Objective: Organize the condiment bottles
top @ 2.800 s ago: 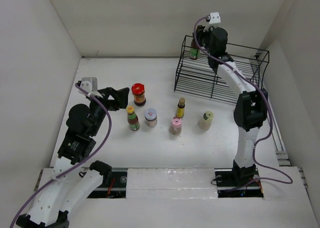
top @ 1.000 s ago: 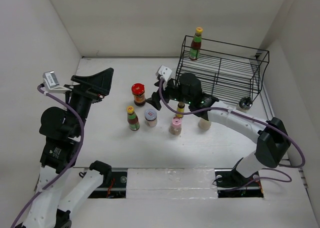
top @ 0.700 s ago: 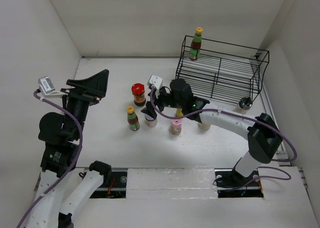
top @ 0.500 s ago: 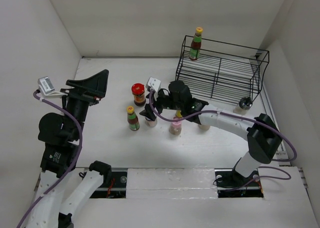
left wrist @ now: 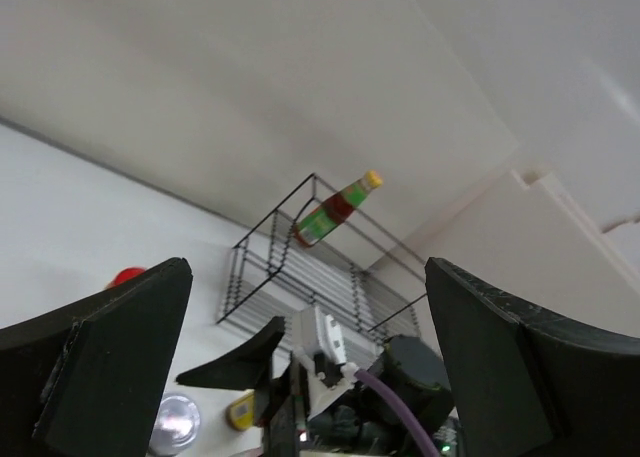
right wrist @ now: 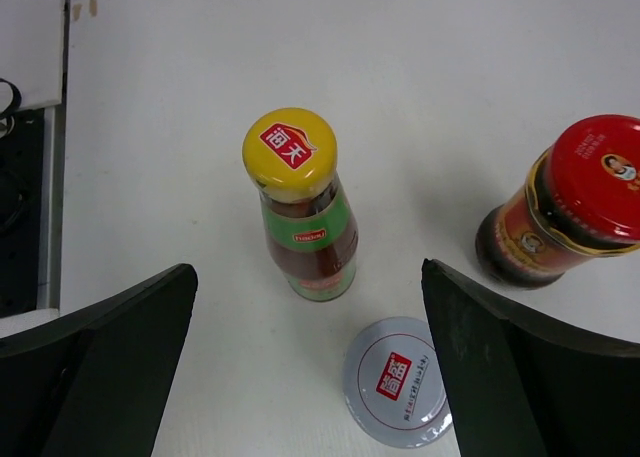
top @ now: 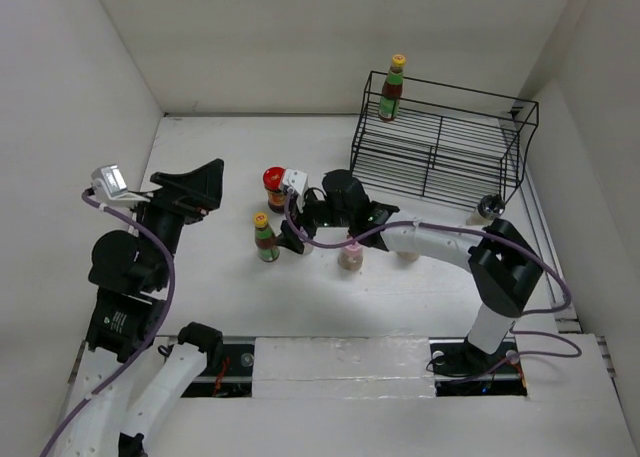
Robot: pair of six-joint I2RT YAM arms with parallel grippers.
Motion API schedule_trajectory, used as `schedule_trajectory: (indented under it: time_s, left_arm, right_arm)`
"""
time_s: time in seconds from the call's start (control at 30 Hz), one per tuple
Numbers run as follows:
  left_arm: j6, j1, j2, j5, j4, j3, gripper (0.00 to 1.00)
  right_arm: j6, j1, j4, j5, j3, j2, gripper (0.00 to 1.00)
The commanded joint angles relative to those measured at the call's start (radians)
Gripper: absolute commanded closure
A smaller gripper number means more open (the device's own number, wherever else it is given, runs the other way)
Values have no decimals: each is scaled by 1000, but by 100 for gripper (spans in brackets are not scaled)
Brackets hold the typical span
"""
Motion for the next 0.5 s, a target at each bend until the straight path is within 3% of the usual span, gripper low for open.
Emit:
schedule_trajectory:
  time_s: [0.0, 0.47]
  left_arm:
    - [93, -5, 2, -26, -66, -45, 0]
    - [182, -5, 13, -40, -33, -205, 0]
  right_arm:
    - [-1, 10, 61, -65, 61, 28, 0]
    - [3, 33, 191, 62, 194, 191, 0]
